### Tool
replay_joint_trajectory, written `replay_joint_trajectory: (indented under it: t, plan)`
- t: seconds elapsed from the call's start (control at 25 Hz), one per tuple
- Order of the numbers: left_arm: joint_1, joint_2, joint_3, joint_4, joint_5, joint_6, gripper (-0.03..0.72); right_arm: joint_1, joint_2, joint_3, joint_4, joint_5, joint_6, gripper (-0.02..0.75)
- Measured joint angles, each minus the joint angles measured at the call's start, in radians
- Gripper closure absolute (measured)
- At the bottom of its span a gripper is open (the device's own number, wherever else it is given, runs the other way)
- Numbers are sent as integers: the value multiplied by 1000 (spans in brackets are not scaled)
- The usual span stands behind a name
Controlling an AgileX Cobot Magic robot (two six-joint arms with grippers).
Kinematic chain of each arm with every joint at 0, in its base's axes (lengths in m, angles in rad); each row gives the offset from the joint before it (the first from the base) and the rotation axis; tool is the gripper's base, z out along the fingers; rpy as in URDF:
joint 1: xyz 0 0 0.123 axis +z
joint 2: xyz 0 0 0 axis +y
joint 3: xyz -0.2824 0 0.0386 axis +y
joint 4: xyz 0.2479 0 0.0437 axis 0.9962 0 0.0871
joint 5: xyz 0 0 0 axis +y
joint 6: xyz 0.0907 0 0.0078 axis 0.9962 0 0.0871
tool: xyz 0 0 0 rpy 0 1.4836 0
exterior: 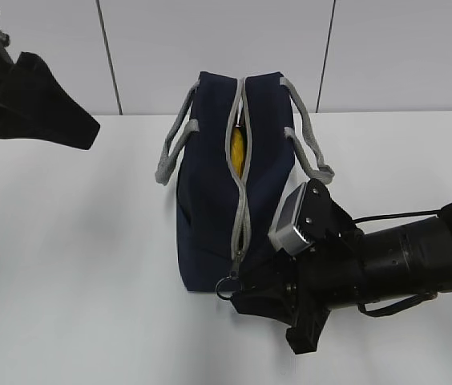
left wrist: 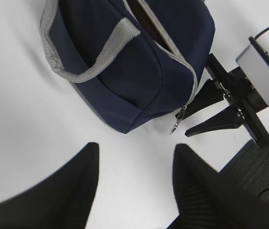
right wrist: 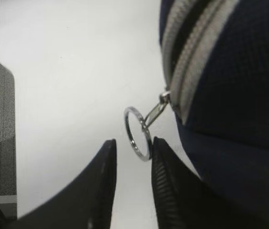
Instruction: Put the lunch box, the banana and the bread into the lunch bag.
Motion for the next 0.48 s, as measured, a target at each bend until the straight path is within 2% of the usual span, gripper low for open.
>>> replay_joint_trajectory:
  t: [0.2, 0.4, 0.48]
  plan:
    - [0, 0, 0, 0, 0, 0, 325, 0, 0, 0, 2, -10, 0, 607]
    - [0, 0, 0, 0, 0, 0, 328, 0, 0, 0, 2, -13, 2, 738]
    - [0, 0, 0, 0, 0, 0, 328, 0, 0, 0, 2, -14, 9, 754]
